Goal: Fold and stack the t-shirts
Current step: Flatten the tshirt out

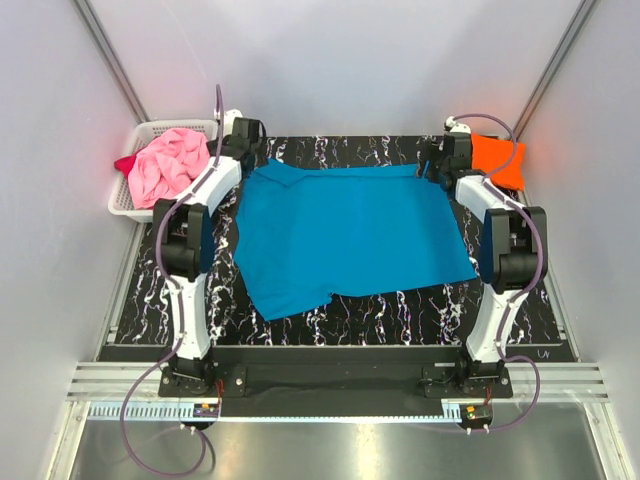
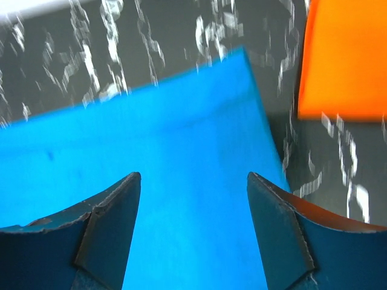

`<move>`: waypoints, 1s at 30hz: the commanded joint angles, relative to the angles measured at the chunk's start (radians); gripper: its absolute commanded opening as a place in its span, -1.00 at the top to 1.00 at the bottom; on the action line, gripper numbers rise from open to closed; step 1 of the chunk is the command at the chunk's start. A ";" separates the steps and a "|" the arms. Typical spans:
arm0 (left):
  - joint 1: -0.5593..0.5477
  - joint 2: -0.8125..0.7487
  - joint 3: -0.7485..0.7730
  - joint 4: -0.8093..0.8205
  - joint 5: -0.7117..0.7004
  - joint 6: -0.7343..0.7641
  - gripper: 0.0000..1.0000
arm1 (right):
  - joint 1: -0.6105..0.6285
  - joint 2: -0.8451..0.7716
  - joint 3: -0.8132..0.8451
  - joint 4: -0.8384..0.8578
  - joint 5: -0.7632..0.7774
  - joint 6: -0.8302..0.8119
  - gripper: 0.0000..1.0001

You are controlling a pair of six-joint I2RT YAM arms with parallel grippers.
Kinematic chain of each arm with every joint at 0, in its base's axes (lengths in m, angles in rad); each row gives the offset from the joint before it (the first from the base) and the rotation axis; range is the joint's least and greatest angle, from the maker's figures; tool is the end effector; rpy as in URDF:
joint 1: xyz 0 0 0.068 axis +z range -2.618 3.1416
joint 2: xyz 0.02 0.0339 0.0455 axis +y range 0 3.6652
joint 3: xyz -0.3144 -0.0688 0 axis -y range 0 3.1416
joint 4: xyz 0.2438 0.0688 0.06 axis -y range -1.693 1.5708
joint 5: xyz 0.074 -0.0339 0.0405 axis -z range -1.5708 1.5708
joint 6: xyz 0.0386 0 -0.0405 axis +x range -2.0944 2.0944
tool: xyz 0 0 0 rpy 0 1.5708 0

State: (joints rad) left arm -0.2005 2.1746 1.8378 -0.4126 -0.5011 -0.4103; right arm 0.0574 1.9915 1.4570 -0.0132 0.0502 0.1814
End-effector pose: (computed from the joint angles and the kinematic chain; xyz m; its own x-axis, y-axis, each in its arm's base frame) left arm 0.5205 -0.0869 0.2749 -0.5443 -0.2464 -0.8019 -0.4221 0.9065 0.0081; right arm 0.4842 0.0259 0.2693 -0.5140 0.1509 -0.8444 0.0795 0.9885 0.1283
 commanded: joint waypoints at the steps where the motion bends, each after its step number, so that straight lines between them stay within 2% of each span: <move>1: -0.053 -0.197 -0.061 0.028 0.041 -0.051 -0.97 | 0.045 -0.109 -0.058 -0.076 0.059 0.041 -0.54; 3: -0.075 -0.262 -0.133 -0.029 0.120 -0.099 -0.97 | 0.082 -0.138 -0.082 -0.172 0.115 0.062 -0.51; 7: -0.152 -0.331 -0.261 -0.089 0.168 -0.185 -0.97 | 0.136 -0.207 -0.203 -0.281 0.149 0.110 -0.47; 13: -0.284 -0.404 -0.518 -0.127 0.260 -0.323 -0.97 | 0.197 -0.328 -0.352 -0.309 0.135 0.199 -0.43; 15: -0.338 -0.421 -0.560 -0.129 0.268 -0.346 -0.97 | 0.209 -0.347 -0.383 -0.318 0.131 0.210 -0.43; 23: -0.500 -0.536 -0.759 -0.172 0.139 -0.421 -0.97 | 0.282 -0.402 -0.484 -0.341 0.135 0.248 -0.41; 30: -0.510 -0.513 -0.782 -0.244 0.078 -0.476 -0.97 | 0.286 -0.375 -0.501 -0.335 0.111 0.253 -0.40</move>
State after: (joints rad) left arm -0.7136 1.6642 1.0599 -0.6285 -0.3500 -0.8387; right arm 0.3401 1.6222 0.9493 -0.3576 0.1692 0.4160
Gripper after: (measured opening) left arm 0.985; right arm 0.701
